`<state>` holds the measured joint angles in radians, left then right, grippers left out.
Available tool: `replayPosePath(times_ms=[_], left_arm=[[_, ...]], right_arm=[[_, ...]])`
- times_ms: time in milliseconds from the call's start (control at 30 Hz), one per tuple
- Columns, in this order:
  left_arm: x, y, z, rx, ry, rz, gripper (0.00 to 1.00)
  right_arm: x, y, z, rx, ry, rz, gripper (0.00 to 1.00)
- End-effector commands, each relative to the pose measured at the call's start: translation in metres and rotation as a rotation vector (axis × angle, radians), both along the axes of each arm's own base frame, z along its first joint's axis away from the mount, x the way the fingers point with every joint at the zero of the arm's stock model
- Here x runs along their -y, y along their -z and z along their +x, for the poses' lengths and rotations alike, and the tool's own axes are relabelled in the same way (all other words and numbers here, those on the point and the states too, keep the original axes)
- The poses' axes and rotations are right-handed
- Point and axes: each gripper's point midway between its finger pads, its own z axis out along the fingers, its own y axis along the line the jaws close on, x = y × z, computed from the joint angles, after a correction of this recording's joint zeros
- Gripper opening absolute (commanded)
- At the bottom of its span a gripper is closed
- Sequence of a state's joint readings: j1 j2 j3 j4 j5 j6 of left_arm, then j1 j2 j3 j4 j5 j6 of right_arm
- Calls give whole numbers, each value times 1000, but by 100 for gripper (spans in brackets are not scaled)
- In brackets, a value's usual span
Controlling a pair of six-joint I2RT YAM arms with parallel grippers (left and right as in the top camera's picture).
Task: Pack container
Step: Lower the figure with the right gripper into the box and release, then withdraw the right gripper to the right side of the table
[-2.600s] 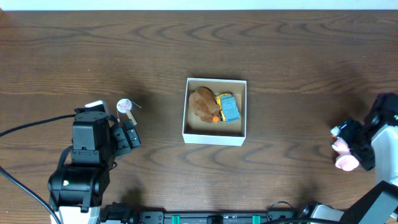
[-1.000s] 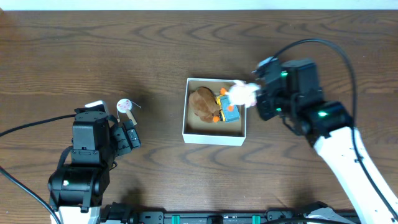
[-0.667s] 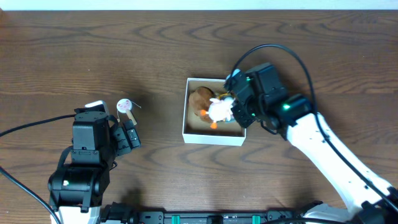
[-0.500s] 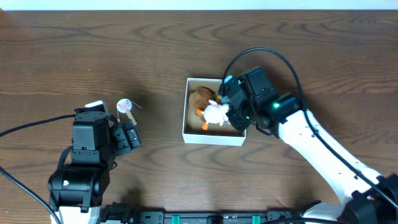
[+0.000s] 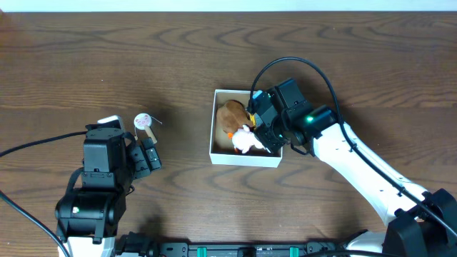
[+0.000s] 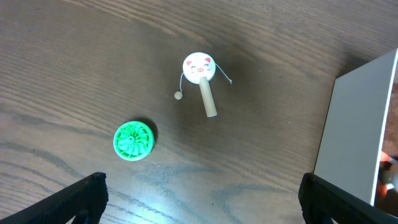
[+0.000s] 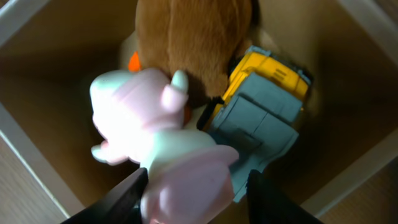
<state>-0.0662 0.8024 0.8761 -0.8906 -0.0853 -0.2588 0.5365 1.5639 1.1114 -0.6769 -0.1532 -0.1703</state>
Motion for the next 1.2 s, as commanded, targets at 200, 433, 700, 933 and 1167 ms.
replayPosePath(times_ms=[200,433,700,933,1167], left_arm=[[-1,-5,1,11,-10,-3,98],[-1,-6,1,11,-10,-3,98],[-1,-6,1,11,-9,-3,98],[-1,-6,1,11,-9,-3,98],[4,-22,18,-30,0,-20,98]], right_arm=[[-8,-46,21,141,9,31,56],[-8,-57,21,158,10,41,56],[5,-63,35,185,142,39,42],[104,-113,81,292,723,142,67],[201,-93,65,119,967,155,88]])
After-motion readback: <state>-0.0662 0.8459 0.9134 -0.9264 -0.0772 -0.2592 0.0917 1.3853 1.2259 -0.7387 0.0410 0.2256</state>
